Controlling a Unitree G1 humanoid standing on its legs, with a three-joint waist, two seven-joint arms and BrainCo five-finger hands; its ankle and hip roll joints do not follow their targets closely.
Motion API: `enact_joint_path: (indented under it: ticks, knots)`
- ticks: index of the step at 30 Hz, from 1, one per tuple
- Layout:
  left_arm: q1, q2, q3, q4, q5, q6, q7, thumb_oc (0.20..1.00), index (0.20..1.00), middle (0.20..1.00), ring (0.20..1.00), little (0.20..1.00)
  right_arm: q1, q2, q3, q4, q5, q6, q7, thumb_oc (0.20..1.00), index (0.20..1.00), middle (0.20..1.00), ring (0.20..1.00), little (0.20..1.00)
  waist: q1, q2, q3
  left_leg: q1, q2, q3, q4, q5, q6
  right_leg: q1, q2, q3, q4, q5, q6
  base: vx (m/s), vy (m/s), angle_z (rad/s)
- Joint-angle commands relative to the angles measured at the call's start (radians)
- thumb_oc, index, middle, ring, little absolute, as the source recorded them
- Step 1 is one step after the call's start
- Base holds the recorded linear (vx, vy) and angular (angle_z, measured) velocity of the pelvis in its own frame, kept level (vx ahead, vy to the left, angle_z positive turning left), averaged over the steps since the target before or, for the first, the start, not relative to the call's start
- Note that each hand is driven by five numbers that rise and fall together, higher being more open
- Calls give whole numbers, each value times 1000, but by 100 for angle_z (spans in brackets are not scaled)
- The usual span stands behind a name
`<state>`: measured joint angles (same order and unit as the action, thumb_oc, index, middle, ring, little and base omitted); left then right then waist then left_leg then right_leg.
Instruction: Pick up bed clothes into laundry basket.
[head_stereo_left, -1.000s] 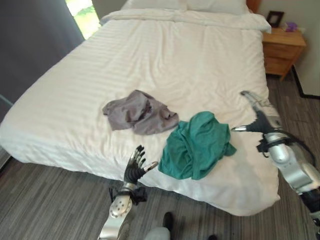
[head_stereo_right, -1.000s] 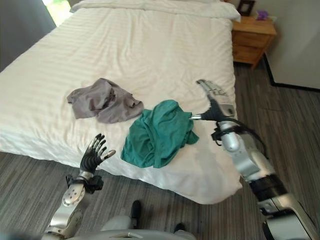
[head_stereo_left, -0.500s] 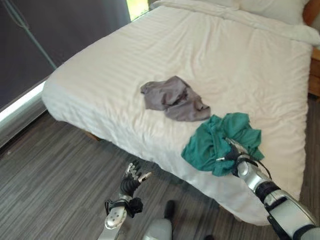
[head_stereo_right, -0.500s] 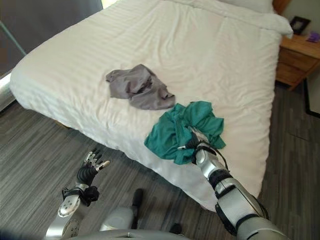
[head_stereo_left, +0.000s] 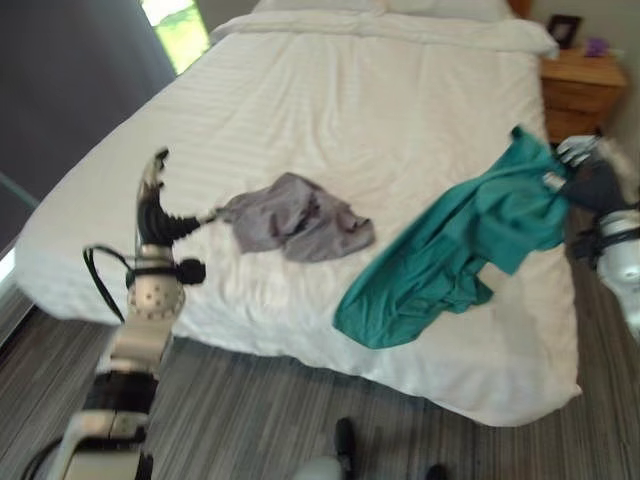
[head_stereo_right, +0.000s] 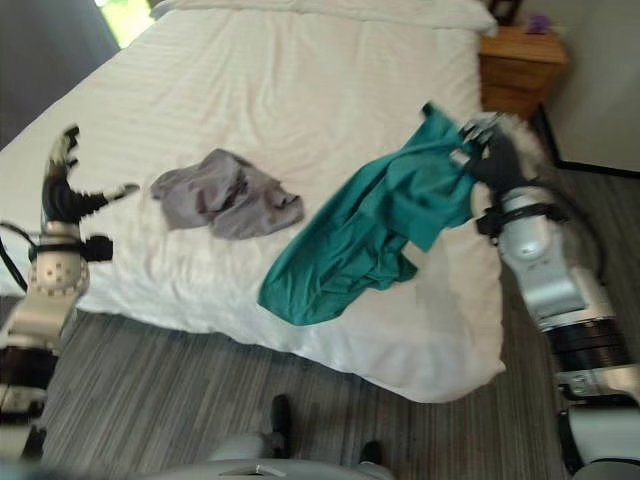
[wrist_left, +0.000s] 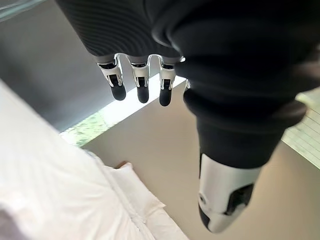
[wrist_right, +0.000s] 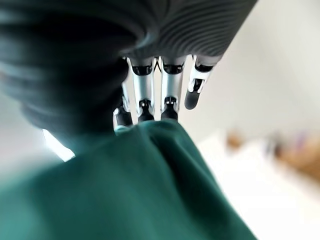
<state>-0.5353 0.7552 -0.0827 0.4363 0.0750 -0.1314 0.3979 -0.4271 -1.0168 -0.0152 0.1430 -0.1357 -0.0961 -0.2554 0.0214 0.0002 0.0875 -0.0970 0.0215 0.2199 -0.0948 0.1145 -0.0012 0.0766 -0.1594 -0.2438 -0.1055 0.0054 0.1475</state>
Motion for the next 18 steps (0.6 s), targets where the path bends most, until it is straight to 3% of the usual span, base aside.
enact_joint_path:
  ticks: [1,3,4,6,7,8,12,16,17,18]
  knots:
    - [-70,8,-98,175,189,77,56,1000,1000,1000,1000,1000,-15,-58,-82,67,55,-48,-78,200,200,200,200,200,-20,-34,-28,43,94,-9,8,-78,-131,-21,-73,-16,18,31,89,58,104,-41]
    - [-130,24,-145,326,252,125,45,1000,1000,1000,1000,1000,62,-101,-167,73,56,-44,-82,200,200,200,200,200,-56,-35,-28,49,89,6,8,-93,-128,-31,-80,-5,19,37,98,50,86,-31]
    - [-139,22,-152,332,252,123,46,1000,1000,1000,1000,1000,71,-101,-177,71,56,-45,-82,200,200,200,200,200,-52,-37,-27,45,89,6,8,-87,-127,-35,-81,-5,18,43,98,30,106,-35]
    - [-199,28,-204,541,312,173,25,1000,1000,1000,1000,1000,147,-128,-259,72,37,-41,-100,200,200,200,200,200,-98,-37,-20,39,86,28,8,-94,-120,-64,-89,14,22,63,108,0,100,-42]
    - [-210,25,-212,550,312,170,26,1000,1000,1000,1000,1000,156,-126,-270,69,37,-41,-100,200,200,200,200,200,-92,-38,-20,37,86,29,8,-94,-120,-66,-89,15,22,64,108,-2,99,-54]
    - [-225,14,-232,692,343,201,1,1000,1000,1000,1000,1000,206,-126,-322,59,17,-37,-112,200,200,200,200,200,-118,-42,-7,37,87,54,8,-98,-115,-84,-93,28,27,77,112,-2,67,-54]
    - [-207,4,-267,866,454,250,-49,1000,1000,1000,1000,1000,282,-107,-409,62,0,-31,-132,200,200,200,200,200,-137,-50,25,41,88,95,8,-104,-108,-111,-100,42,32,107,114,-10,98,-29]
    - [-172,-4,-303,954,552,267,-111,1000,1000,1000,1000,1000,286,-110,-420,81,4,-32,-133,200,200,200,200,200,-149,-57,47,42,91,122,8,-104,-106,-131,-103,47,37,120,114,-22,80,-45]
    - [-129,-1,-305,1001,593,259,-166,457,457,457,457,457,288,-104,-431,75,16,-38,-129,200,200,200,200,200,-162,-62,62,48,96,138,8,-113,-105,-139,-102,49,44,121,114,-22,42,-28]
    - [-129,1,-303,1001,595,258,-167,200,200,200,200,200,288,-104,-431,74,16,-38,-129,200,200,200,200,200,-161,-63,61,44,95,141,8,-106,-104,-146,-102,53,45,126,114,-16,80,-15]
